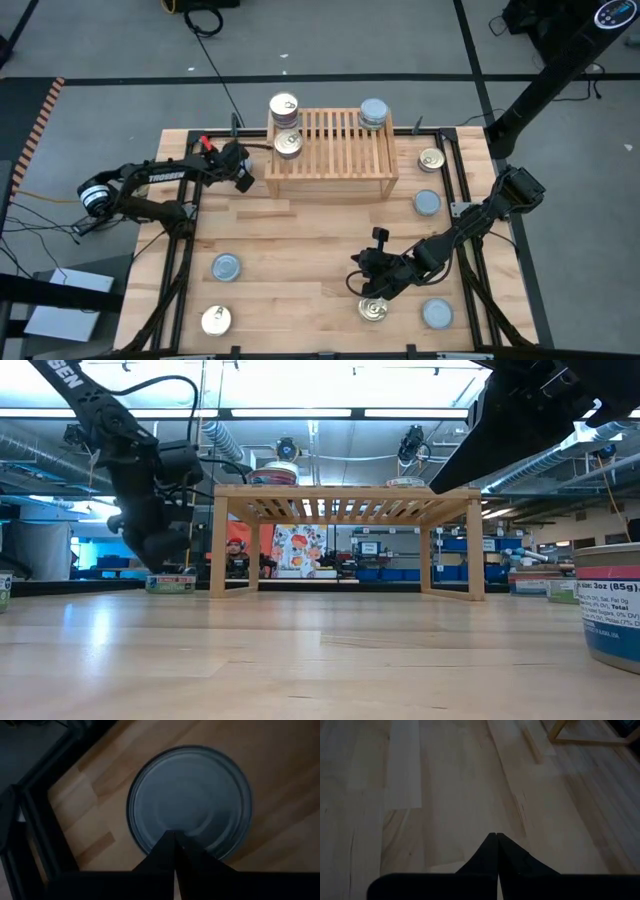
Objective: Stack canned seafood by type on shelf
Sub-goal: Put the green tuna can on the shelf
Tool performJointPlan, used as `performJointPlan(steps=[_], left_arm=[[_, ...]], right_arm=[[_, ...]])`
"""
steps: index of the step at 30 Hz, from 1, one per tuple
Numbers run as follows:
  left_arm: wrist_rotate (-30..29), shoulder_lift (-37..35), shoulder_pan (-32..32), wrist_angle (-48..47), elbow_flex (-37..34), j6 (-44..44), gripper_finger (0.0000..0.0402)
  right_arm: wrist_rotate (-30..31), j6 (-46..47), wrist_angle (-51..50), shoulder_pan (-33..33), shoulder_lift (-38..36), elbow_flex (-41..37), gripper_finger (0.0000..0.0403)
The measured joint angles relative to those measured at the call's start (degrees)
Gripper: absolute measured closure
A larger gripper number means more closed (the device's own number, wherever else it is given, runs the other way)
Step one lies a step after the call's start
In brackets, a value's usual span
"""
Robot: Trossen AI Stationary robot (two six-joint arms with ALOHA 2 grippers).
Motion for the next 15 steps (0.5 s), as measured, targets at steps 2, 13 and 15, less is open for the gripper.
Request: performJointPlan(steps=[2,13,15], left_arm=[[-0.2,-0.2,0.2,1.3,-1.2,-0.2,0.0397],[5.5,-0.3,-2.5,-6.7,0.6,-6.8,0.0397],[6.5,-0.4,-4.0,-8.9,1.0,-8.5,0.0397]], right_arm=[[0.0,0.0,0.0,0.0,0.0,0.0,0.0395],[0.0,-0.1,0.0,-0.1,0.0,0.0,0.0395],[0.0,-0.3,0.0,-0.1,0.0,0.0,0.0394]])
